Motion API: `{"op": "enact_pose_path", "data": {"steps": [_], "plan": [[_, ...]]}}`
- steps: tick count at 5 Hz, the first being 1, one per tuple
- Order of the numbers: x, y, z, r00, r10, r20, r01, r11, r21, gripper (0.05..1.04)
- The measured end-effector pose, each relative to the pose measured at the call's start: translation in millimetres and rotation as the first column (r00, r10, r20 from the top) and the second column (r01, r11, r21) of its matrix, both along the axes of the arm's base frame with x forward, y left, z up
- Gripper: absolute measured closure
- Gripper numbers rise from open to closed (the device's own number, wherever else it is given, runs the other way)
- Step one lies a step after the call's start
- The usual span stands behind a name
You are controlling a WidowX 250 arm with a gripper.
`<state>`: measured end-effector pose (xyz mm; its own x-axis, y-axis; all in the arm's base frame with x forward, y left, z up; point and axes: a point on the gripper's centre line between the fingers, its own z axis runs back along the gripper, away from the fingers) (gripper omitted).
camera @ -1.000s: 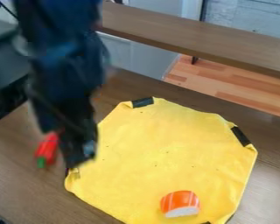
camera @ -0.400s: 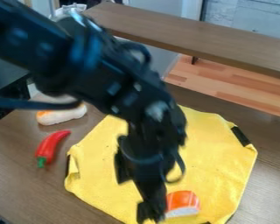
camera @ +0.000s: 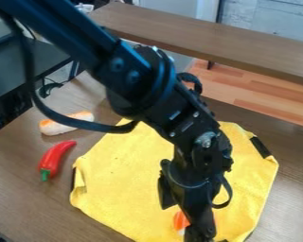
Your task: Move object to right of the cloth
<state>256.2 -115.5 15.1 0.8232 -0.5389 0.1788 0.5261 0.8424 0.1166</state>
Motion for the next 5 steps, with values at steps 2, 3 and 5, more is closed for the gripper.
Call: {"op": "enact_pose_path", "data": {"steps": [2, 3, 5], "plan": [[21, -10, -5.7, 0.99, -0.099, 0.096, 0.101, 0.995, -0.022, 0.085], [25, -13, -11.0, 0.985, -0.13, 0.114, 0.135, 0.991, -0.028, 0.085], [36, -19, -26.1, 0.988, -0.124, 0.096, 0.127, 0.992, -0.027, 0.085]]}}
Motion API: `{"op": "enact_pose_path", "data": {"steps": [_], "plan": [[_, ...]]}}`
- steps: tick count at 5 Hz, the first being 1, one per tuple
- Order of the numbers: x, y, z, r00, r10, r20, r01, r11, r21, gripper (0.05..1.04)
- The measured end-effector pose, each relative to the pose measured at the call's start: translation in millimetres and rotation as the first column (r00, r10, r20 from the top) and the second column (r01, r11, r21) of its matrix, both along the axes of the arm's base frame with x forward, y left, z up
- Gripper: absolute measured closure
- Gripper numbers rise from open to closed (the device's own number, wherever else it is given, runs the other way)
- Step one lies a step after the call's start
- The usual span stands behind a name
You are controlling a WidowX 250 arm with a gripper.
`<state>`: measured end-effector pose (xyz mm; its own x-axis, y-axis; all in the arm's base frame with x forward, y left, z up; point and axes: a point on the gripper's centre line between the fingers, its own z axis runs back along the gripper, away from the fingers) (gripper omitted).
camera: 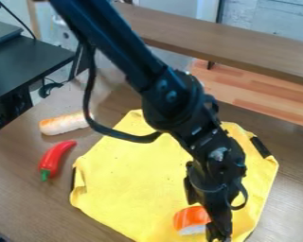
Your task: Move object to right of the cloth
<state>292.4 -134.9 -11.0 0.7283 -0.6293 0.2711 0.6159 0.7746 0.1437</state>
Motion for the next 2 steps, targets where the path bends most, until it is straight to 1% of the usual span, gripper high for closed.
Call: {"op": "enact_pose_path", "data": {"steps": [1, 2], "plan": [[0.3, 0.5, -7.6, 1.0, -0.002, -0.031, 0.002, 1.0, 0.014, 0.13], [1.5, 7.1, -15.7, 0.998, 0.04, -0.057, -0.036, 0.997, 0.065, 0.433]]}}
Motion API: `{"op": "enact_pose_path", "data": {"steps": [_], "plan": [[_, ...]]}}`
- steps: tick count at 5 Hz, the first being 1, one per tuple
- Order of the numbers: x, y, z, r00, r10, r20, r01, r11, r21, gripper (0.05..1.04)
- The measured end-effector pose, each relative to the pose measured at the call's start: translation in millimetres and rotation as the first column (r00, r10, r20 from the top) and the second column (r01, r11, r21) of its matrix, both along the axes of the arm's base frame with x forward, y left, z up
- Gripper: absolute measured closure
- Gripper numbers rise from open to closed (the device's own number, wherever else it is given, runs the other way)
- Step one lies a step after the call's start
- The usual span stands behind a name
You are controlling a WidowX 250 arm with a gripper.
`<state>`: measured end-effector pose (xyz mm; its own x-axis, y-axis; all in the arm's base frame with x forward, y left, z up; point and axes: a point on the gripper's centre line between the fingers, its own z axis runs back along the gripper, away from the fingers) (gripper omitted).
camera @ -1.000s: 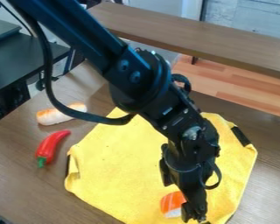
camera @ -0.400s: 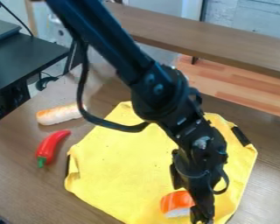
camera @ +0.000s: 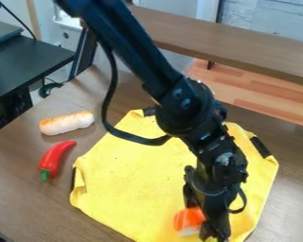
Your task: Move object to right of the cloth
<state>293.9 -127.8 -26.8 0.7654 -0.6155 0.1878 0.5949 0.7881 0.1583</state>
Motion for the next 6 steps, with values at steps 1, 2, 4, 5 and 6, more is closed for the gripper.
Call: {"op": "enact_pose_path", "data": {"steps": [1, 2, 4, 5, 6], "plan": [[0, 2, 0.5, 1.0, 0.005, -0.014, -0.005, 1.0, 0.019, 0.51], [-6, 4, 0.0, 0.999, 0.014, -0.052, -0.013, 0.999, 0.032, 0.511], [17, -16, 38.3, 0.992, 0.105, -0.071, -0.11, 0.991, -0.07, 0.511], [35, -30, 42.5, 0.975, 0.191, -0.112, -0.203, 0.973, -0.106, 0.511], [52, -43, 36.0, 0.946, 0.292, -0.143, -0.309, 0.944, -0.116, 0.511]]}}
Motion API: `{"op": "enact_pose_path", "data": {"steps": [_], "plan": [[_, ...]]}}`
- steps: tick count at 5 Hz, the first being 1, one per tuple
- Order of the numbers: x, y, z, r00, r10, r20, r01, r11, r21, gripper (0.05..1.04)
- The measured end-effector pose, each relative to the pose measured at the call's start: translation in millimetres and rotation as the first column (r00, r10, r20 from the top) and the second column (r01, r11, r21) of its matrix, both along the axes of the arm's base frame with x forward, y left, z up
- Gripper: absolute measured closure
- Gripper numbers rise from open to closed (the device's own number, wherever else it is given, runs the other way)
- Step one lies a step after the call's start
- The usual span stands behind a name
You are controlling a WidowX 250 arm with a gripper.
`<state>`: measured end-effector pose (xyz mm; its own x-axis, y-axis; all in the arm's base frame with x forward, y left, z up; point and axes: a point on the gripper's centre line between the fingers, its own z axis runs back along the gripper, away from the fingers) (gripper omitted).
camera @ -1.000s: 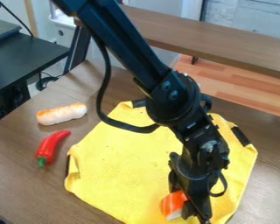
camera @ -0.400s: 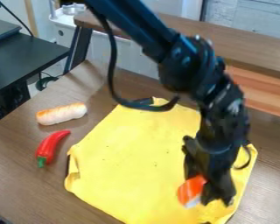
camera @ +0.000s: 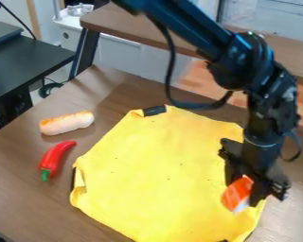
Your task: Move object to right of the cloth
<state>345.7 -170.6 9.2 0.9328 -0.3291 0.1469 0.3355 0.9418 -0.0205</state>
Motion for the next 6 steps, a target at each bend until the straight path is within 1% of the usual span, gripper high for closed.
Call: {"op": "enact_pose_path", "data": {"steps": [1, 2, 3, 4, 5, 6], "plan": [[11, -16, -3.9, 0.996, 0.083, -0.029, -0.084, 0.996, -0.028, 0.511], [20, -28, -8.7, 0.991, 0.129, -0.025, -0.13, 0.991, -0.043, 0.511], [18, -43, -17.0, 0.99, 0.139, -0.022, -0.14, 0.989, -0.051, 0.511], [21, -51, -24.6, 0.988, 0.153, -0.022, -0.154, 0.987, -0.049, 0.511], [24, -59, -26.3, 0.986, 0.167, -0.02, -0.167, 0.984, -0.055, 0.511], [28, -61, -25.7, 0.984, 0.18, -0.005, -0.18, 0.983, -0.044, 0.511]]}}
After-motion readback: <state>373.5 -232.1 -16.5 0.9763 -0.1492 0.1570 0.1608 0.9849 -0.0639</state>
